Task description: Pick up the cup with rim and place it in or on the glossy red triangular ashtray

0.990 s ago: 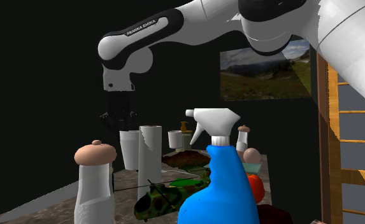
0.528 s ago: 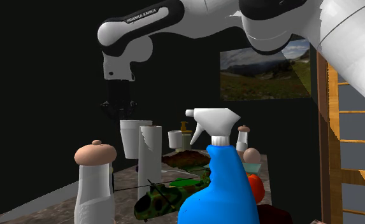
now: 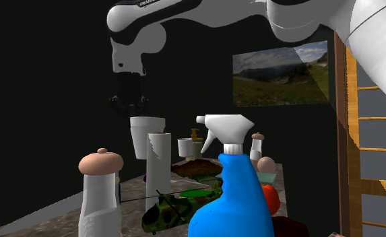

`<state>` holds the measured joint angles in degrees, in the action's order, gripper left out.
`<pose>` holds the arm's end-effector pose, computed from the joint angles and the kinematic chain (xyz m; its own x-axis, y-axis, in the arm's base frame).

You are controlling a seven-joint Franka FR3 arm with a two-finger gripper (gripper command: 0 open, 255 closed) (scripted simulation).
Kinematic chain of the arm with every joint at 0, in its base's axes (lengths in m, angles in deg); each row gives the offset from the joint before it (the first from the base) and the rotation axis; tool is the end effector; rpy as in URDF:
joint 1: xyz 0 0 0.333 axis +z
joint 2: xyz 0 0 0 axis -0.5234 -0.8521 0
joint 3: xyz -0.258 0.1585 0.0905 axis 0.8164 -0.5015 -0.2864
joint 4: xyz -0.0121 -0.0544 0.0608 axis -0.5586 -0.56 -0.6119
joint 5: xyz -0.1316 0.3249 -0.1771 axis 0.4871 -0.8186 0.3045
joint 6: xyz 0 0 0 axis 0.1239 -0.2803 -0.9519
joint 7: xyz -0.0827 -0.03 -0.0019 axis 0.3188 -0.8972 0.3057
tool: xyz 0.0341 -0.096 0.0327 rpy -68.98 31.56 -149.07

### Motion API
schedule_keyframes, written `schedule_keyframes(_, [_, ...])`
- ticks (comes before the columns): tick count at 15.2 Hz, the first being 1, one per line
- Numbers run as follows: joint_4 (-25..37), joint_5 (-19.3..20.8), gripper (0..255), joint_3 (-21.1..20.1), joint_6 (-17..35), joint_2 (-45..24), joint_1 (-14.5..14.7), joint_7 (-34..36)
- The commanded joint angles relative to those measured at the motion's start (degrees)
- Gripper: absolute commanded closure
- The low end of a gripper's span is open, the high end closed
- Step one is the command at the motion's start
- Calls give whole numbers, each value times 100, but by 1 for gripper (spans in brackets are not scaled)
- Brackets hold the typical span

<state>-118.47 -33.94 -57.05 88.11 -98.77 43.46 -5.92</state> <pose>0.6277 0.2796 0.4994 0.9967 0.0672 0.0462 0.0622 -0.9928 0.1025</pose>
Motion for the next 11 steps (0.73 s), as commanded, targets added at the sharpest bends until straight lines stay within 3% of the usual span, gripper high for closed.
schedule_keyframes(1, [-785, -124, 255, -67, 223, 569, -84, 74])
schedule_keyframes(11, [-3545, -865, 255, -246, 719, 2947, -172, 162])
